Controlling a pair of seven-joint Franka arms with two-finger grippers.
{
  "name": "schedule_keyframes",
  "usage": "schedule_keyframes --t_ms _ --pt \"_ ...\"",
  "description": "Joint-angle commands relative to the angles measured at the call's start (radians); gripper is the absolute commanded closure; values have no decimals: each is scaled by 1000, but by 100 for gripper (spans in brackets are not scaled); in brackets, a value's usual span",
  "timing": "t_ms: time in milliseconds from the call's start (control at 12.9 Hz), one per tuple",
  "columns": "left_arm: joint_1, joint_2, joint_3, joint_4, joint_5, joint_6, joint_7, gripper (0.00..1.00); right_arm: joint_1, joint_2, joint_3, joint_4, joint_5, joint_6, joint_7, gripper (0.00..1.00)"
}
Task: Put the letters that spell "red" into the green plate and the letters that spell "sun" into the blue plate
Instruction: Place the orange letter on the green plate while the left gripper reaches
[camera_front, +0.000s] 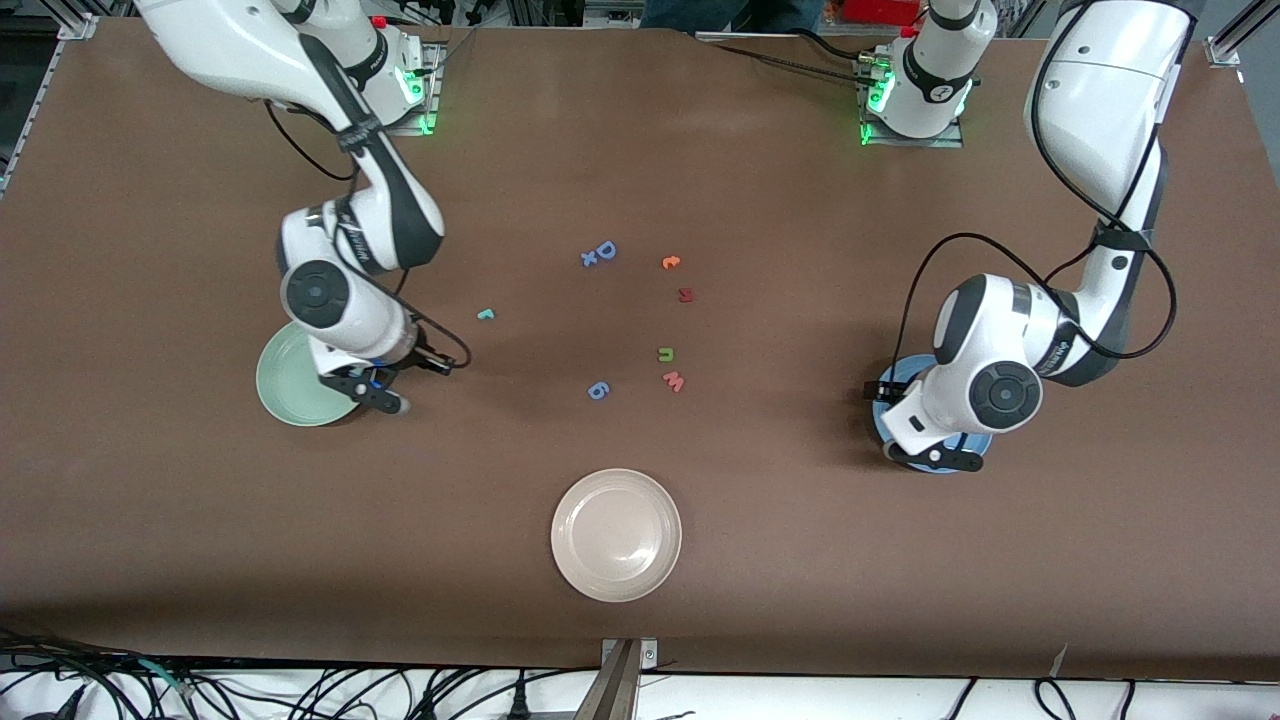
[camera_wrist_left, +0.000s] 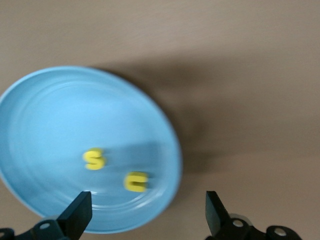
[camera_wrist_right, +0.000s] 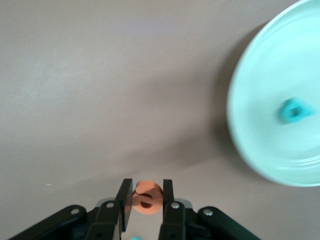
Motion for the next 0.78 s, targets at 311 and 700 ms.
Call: schedule_keyframes --t_ms 311,700 --pt "-88 -14 -123 64 14 -4 -254 0 -238 -65 8 -75 -14 -41 -358 90" --pt "-262 61 -123 96 18 142 -541 0 -250 -65 8 -70 -10 -43 -351 14"
